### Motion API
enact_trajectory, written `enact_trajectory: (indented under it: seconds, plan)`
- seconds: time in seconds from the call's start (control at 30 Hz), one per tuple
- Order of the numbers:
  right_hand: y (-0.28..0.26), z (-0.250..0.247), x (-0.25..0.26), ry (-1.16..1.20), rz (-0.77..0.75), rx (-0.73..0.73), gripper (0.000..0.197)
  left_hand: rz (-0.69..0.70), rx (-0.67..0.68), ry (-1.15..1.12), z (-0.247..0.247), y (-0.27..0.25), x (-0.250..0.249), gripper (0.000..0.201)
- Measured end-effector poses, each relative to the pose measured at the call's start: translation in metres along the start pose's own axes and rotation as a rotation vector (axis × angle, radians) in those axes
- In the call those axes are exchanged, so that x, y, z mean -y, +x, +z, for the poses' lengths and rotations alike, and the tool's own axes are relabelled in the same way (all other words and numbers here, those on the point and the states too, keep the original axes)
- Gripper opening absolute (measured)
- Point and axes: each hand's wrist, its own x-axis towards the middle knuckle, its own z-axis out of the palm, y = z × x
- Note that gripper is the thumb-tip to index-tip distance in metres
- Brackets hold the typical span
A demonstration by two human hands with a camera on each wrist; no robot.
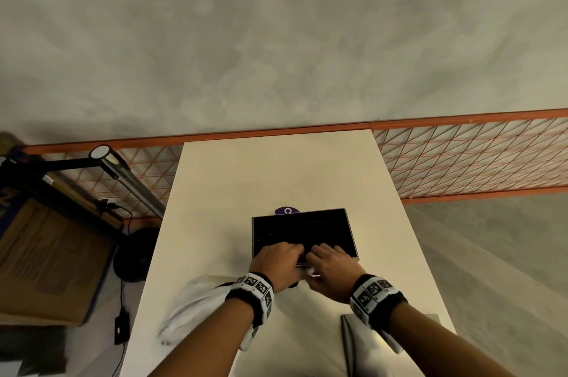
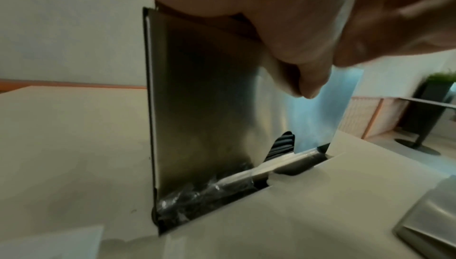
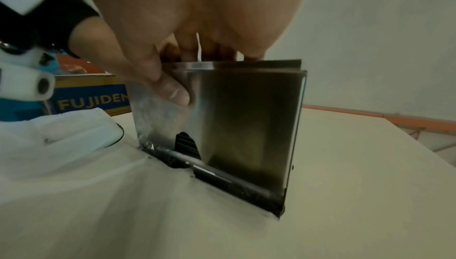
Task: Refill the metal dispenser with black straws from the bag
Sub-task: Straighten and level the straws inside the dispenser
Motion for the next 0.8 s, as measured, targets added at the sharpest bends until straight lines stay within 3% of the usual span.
enact_trajectory:
  seconds: [0.17,0.27,0.33,0.4,0.47,0.5,0.57,0.63,0.7,0.8]
  plan:
    - [0.010,-0.004,0.002,-0.025,0.071,0.256,0.044,-0.007,0.038,0.023,-0.002,0.005,0.002,0.050]
    - [0.015,-0.010,-0.002,0.016,0.099,0.294,0.054,-0.028,0.065,-0.004,-0.002,0.008,0.002,0.059]
    - [0.015,-0.017,-0.008,0.104,0.099,0.200,0.054,0.000,0.046,-0.065,-0.004,0.006,0.003,0.058]
    - [0.014,-0.024,-0.020,0.238,0.103,-0.081,0.040,0.035,-0.041,-0.198,-0.014,-0.001,0.007,0.050]
    - [0.013,-0.032,-0.037,0.299,0.247,-0.322,0.029,0.005,-0.205,-0.276,-0.027,-0.009,0.015,0.038]
    - [0.013,-0.037,-0.045,0.320,0.387,-0.338,0.028,-0.052,-0.289,-0.277,-0.032,-0.011,0.019,0.031]
    - [0.014,-0.045,-0.060,0.394,0.712,-0.184,0.034,-0.256,-0.388,-0.271,-0.042,-0.011,0.028,0.027]
    - [0.017,-0.046,-0.069,0.432,0.898,0.109,0.036,-0.497,-0.318,-0.266,-0.045,-0.009,0.035,0.032]
    - [0.017,-0.042,-0.070,0.481,0.892,0.335,0.025,-0.603,-0.108,-0.195,-0.039,-0.011,0.038,0.035]
    - [0.022,-0.041,-0.070,0.547,0.836,0.395,0.015,-0.591,0.057,-0.137,-0.030,-0.009,0.043,0.032]
